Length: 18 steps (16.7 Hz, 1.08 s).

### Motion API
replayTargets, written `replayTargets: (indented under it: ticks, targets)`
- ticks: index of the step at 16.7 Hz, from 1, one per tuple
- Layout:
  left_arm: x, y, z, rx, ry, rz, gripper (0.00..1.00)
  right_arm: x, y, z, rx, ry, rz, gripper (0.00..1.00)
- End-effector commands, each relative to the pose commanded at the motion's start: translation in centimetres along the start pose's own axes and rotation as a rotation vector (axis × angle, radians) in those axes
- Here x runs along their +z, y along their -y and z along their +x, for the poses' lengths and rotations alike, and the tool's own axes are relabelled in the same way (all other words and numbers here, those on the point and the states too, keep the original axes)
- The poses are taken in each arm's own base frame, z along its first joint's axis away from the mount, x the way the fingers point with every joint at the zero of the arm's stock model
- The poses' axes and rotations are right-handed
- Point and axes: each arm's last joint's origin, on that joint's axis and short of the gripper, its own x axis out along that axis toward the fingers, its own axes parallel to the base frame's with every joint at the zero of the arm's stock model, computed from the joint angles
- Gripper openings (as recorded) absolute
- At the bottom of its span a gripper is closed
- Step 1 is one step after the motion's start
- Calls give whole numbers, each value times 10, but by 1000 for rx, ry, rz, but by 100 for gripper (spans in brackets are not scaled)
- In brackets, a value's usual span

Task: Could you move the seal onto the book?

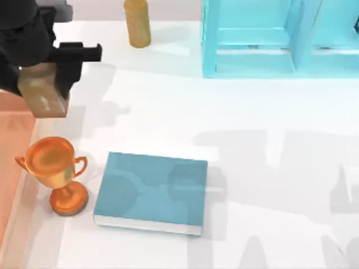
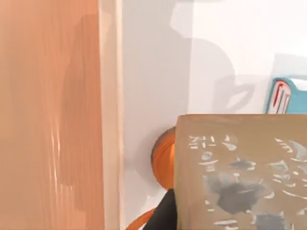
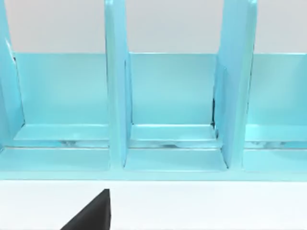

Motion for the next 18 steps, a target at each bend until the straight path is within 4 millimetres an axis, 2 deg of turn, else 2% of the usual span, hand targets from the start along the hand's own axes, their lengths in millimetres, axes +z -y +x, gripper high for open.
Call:
replayTargets:
  ticks: [4, 7, 9, 11, 13, 18]
  targets:
    - [-7, 59, 21, -17, 21, 9, 0, 0, 0, 0, 0, 0, 0, 100]
    - [-24, 103, 45, -26, -2, 24, 0, 0, 0, 0, 0, 0, 0, 100]
    - [-39, 125, 60, -26, -28, 30, 0, 0, 0, 0, 0, 0, 0, 100]
    - [-52, 137, 73, -16, -57, 28, 0, 0, 0, 0, 0, 0, 0, 100]
    - [-61, 140, 83, -1, -83, 19, 0, 0, 0, 0, 0, 0, 0, 100]
    - [-61, 138, 83, 2, -86, 14, 0, 0, 0, 0, 0, 0, 0, 100]
